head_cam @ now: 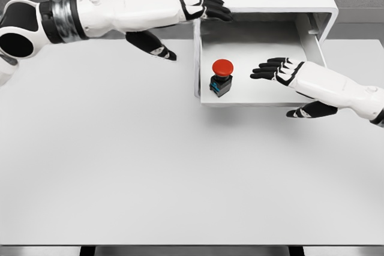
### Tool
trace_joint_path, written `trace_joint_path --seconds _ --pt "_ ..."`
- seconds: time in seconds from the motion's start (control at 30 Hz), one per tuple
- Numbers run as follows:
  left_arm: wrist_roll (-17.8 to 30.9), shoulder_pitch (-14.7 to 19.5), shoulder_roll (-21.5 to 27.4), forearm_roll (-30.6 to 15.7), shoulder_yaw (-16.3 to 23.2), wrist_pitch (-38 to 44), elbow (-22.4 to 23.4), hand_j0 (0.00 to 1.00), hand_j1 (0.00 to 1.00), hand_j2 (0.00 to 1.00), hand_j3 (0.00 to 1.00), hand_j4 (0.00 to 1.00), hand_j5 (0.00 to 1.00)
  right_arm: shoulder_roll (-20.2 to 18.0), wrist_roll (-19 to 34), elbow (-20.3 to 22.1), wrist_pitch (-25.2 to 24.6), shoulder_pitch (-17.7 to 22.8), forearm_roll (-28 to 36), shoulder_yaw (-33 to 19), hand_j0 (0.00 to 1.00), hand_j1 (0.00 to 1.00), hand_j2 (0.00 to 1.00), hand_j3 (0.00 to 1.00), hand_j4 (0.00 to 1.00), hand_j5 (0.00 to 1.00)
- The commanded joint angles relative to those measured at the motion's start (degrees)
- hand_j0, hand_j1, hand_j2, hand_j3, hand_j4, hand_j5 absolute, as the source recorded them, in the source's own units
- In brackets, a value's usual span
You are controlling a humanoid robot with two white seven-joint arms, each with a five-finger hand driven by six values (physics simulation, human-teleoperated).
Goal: Slide open multi-storey tabletop storage cabinets and put open load switch and slide close multi-storey tabletop storage cabinets
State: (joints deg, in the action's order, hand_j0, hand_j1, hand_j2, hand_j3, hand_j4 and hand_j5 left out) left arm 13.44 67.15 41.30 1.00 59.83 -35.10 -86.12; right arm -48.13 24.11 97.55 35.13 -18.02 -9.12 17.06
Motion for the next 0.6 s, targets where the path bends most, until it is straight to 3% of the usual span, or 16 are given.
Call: trace_joint_path --seconds 0.0,0.07,0.23,0.4,0.57 --pt "0.0 -0.09 4.75 -1.0 -4.72 0.1 0.16 1.0 1.0 1.0 1.0 1.0 1.0 0.05 -0.03 0.01 -0.13 0.0 0.42 0.0 1.0 1.0 1.0 1.0 1.0 1.0" --pt "0.0 -0.7 7.3 -2.14 -4.72 0.1 0.08 1.0 1.0 1.0 1.0 1.0 1.0 -0.04 -0.03 0.01 -0.13 0.0 0.42 0.0 1.0 1.0 1.0 1.0 1.0 1.0" --pt "0.62 -6.33 11.08 -1.62 -4.72 0.1 1.13 1.0 1.0 1.0 1.0 1.0 1.0 1.63 -0.12 -0.08 -0.13 -0.53 0.42 0.17 1.0 1.0 1.0 1.0 1.0 1.0" --pt "0.71 -9.49 11.17 -0.39 -5.16 0.1 3.24 1.0 1.0 1.0 1.0 1.0 1.0 3.04 0.06 -0.43 -0.13 -1.41 0.42 0.61 1.0 1.0 1.0 1.0 1.0 1.0" --pt "0.71 -18.63 10.38 4.1 -10.79 0.1 3.77 1.0 1.0 1.0 1.0 1.0 1.0 3.74 0.14 -2.28 -0.13 -2.72 0.07 0.7 1.0 1.0 1.0 1.0 1.0 1.0"
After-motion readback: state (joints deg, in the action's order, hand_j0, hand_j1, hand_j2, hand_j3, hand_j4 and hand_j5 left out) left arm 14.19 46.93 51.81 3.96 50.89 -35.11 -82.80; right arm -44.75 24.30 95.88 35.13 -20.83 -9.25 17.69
